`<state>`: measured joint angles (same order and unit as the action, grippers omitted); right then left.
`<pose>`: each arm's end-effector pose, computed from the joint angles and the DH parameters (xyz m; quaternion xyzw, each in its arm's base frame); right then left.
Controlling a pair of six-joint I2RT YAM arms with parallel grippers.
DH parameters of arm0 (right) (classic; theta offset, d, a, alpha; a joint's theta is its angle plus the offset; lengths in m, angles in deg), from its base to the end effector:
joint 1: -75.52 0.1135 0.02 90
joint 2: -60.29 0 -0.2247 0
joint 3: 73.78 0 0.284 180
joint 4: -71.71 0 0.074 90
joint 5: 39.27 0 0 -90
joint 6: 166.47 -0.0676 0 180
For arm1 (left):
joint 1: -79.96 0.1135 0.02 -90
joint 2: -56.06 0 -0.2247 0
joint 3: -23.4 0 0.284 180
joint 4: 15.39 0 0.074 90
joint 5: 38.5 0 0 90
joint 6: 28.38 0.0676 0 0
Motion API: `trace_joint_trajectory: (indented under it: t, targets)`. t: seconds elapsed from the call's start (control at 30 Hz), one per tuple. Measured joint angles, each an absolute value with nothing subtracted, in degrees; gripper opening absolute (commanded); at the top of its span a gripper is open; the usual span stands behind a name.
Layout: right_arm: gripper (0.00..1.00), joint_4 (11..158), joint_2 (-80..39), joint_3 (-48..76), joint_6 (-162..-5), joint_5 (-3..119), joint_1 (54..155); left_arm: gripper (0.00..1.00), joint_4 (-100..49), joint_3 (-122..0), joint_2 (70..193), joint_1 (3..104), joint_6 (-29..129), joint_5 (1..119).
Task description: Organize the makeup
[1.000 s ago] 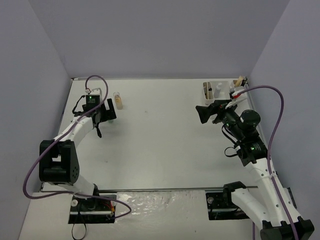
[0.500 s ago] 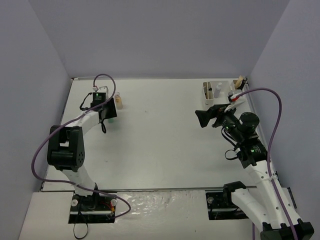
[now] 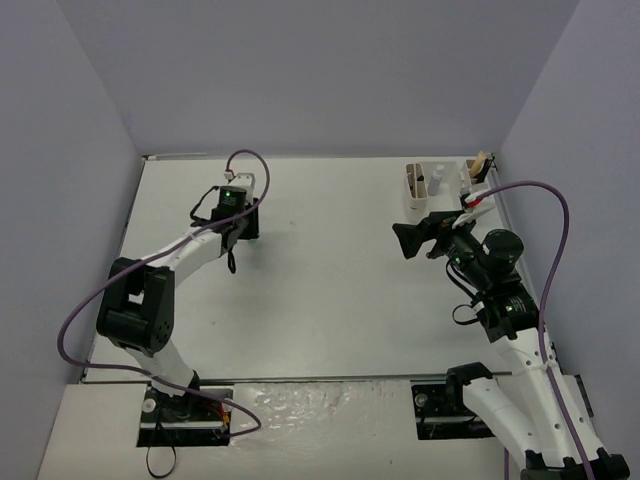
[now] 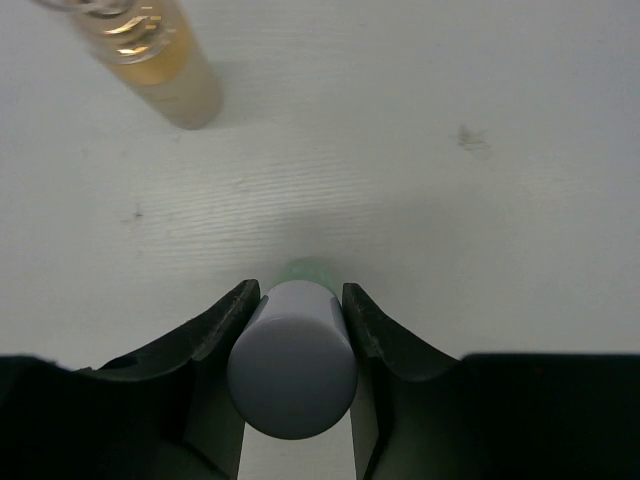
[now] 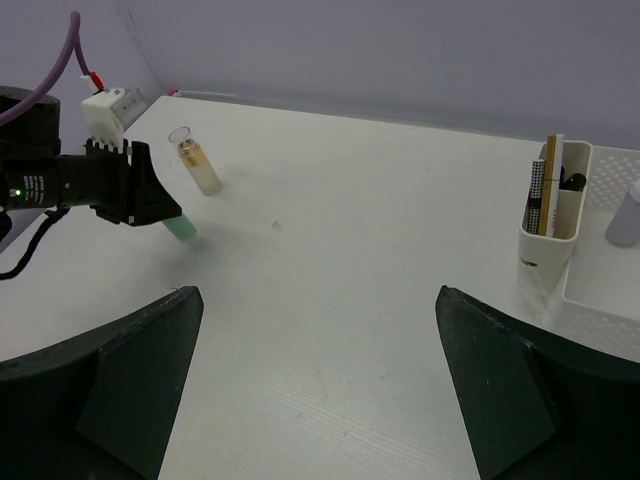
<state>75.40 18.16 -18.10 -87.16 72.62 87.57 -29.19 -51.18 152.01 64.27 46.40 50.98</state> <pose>0.2531 0.0798 0.3542 -0.1528 0.6302 0.2679 0.7125 0.4079 -0.1139 0.1519 0.0016 0.8877 -0.1188 0.4449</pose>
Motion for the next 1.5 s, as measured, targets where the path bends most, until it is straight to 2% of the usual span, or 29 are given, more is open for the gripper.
trace_joint_trajectory:
  t: [0.13, 0.43, 0.73, 0.87, 1.03, 1.2, 1.5]
  targets:
    - [1.0, 76.34, 19.65, -18.1, -87.16, 72.1, 87.57, 0.0, -30.25, -52.92, 151.97, 56.3, 45.96, 50.28]
    - [1.0, 79.61, 22.39, -18.1, -87.18, 69.99, 87.57, 0.0, -32.01, -68.11, 160.67, 37.63, 44.67, 48.75]
    - [1.0, 81.68, 24.04, -18.1, -87.16, 68.42, 87.57, 0.01, -33.05, -73.68, 171.0, 31.25, 43.08, 49.24]
    - [1.0, 82.08, 24.04, -18.1, -87.14, 67.94, 87.57, 0.25, -32.86, -75.3, 172.66, 30.84, 42.78, 48.6]
    - [1.0, 82.33, 24.04, -18.1, -87.13, 67.63, 87.57, 0.62, -32.91, -75.15, 172.66, 30.58, 42.01, 47.43]
    - [1.0, 82.66, 23.99, -18.1, -87.09, 67.49, 87.57, 0.76, -33.34, -74.35, 172.47, 30.51, 40.71, 46.44]
    - [1.0, 83.02, 21.27, -17.96, -86.81, 67.51, 87.57, 0.79, -38.23, -74.35, 164.97, 30.7, 39.7, 43.47]
